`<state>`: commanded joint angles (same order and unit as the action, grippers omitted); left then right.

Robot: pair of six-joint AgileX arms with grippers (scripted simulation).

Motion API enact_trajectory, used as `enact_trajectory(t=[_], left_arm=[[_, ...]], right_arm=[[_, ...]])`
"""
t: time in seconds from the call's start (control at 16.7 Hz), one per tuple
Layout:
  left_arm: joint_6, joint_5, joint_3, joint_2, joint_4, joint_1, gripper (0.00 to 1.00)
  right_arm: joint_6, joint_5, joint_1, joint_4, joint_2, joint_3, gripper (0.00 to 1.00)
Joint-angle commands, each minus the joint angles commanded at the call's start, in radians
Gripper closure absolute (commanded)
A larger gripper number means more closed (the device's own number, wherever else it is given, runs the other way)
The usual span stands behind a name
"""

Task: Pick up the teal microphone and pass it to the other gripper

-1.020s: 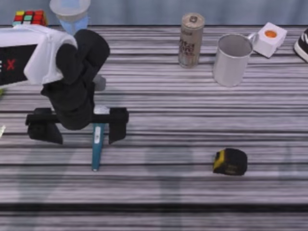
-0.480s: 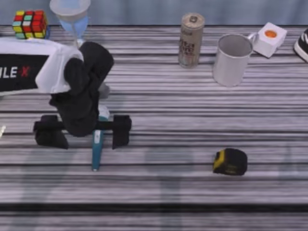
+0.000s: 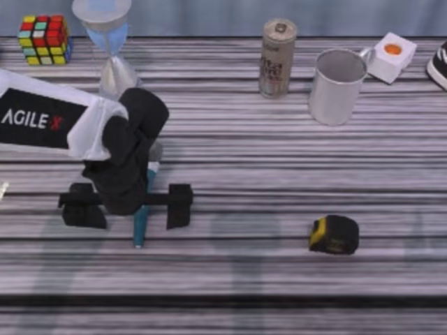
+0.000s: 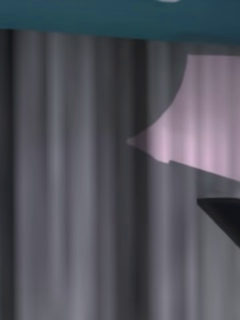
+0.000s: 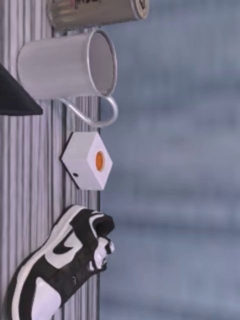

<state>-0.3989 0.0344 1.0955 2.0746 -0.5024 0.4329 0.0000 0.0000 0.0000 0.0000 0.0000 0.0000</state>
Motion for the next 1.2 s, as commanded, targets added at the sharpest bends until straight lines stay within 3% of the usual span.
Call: enact_trajectory(t=[0.18, 0.96, 1.2], left_arm=[[0.0, 0.0, 0.0, 0.0, 0.0, 0.0, 0.0], [0.0, 0.0, 0.0, 0.0, 0.0, 0.0, 0.98], [0.0, 0.0, 0.0, 0.0, 0.0, 0.0, 1.0]], right_arm=[[0.0, 0.0, 0.0, 0.0, 0.0, 0.0, 0.0], [0.0, 0.0, 0.0, 0.0, 0.0, 0.0, 0.0], [0.0, 0.0, 0.0, 0.0, 0.0, 0.0, 0.0]])
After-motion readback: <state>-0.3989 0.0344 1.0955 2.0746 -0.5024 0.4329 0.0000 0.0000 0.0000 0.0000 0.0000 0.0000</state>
